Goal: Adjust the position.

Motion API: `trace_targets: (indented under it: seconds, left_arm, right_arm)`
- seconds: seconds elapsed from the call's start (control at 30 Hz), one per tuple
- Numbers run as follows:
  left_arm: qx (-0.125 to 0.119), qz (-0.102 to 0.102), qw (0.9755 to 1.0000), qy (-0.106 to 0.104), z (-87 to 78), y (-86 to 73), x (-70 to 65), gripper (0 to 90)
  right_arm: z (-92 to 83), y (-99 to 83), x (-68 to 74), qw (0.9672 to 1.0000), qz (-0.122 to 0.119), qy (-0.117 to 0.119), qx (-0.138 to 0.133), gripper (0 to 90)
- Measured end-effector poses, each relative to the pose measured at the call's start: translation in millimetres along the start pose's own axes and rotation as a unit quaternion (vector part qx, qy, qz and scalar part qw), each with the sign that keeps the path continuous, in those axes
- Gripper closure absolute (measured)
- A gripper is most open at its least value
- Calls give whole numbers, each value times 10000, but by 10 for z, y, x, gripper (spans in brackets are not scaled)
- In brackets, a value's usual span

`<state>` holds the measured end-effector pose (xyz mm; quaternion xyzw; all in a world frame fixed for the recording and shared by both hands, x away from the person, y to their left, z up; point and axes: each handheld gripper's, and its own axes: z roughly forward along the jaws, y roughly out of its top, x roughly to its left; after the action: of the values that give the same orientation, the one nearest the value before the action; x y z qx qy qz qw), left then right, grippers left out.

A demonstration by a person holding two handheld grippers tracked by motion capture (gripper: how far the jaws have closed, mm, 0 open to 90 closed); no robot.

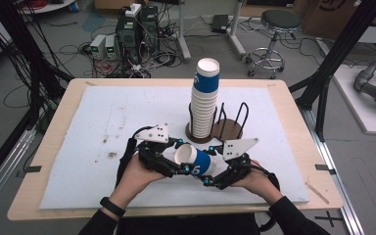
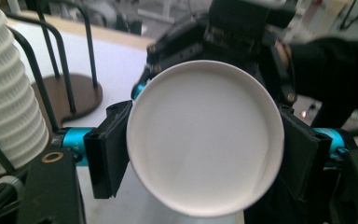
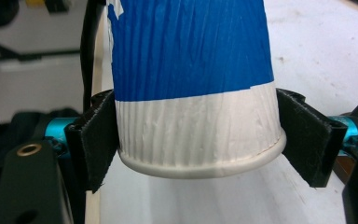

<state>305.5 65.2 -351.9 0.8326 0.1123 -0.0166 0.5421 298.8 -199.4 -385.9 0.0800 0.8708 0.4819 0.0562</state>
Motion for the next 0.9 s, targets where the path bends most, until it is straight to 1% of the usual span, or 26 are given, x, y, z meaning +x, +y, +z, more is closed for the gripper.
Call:
trace_targets:
  seconds: [0.07,0.13,0.17,0.2,0.23,0.27,0.3,0.33,0.37,0.47,0.57,0.63,0.67,0.7,0.77,0.8,0.87,0.9]
  left_arm:
    - [241,97,9997,33,33,3,-14,274]
    - [293,159,9994,31,49,-2,-13,281]
    - [277,166,9995,9,47,-9,-2,282]
    - [211,141,9997,-16,42,-20,8,284]
    - [119,162,9998,-30,29,-32,19,286]
    - [-19,161,9999,-47,15,-48,29,289]
    - [-173,127,9997,-67,-3,-64,44,291]
    - [-173,127,9997,-67,-3,-64,44,292]
    - [-569,-1,9983,-126,-43,-94,74,293]
    - [-980,-126,9949,-223,-83,-132,119,295]
    - [-1278,-160,9911,-329,-79,-157,130,296]
    - [-1388,-201,9894,-370,-64,-170,133,296]
    - [-1446,-226,9885,-374,-55,-176,132,295]
    - [-1467,-221,9882,-386,-48,-180,131,296]
    - [-1504,-241,9874,-430,-36,-186,129,295]
    - [-1501,-238,9875,-427,-34,-189,130,294]
    - [-1456,-227,9881,-435,-34,-188,128,290]
    - [-1379,-241,9890,-469,-36,-185,132,286]
  right_arm:
    - [-6,20,5,9998,-91,5,155,200]
    - [-11,27,5,9994,-185,-25,279,196]
    - [-15,26,6,9993,-219,-34,292,183]
    - [-20,23,1,9994,-227,-37,269,176]
    - [-29,20,-7,9996,-191,-43,209,172]
    - [-44,17,-14,9998,-132,-34,124,172]
    - [-67,12,-27,9999,-125,-46,8,172]
    - [-95,6,-40,9999,-59,-47,-103,172]
    - [-120,-1,-60,9997,18,-47,-236,171]
    - [-188,-28,-102,9976,351,31,-601,170]
    - [-208,-26,-100,9942,586,58,-900,149]
    - [-195,-18,-95,9913,716,93,-1105,149]
    - [-185,-12,-90,9905,763,118,-1142,149]
    - [-173,-7,-87,9899,790,100,-1169,149]
    - [-156,-2,-80,9895,828,178,-1174,150]
    - [-150,1,-76,9892,824,178,-1199,150]
    - [-151,4,-86,9900,770,185,-1167,157]
    - [-159,3,-85,9902,759,217,-1149,162]
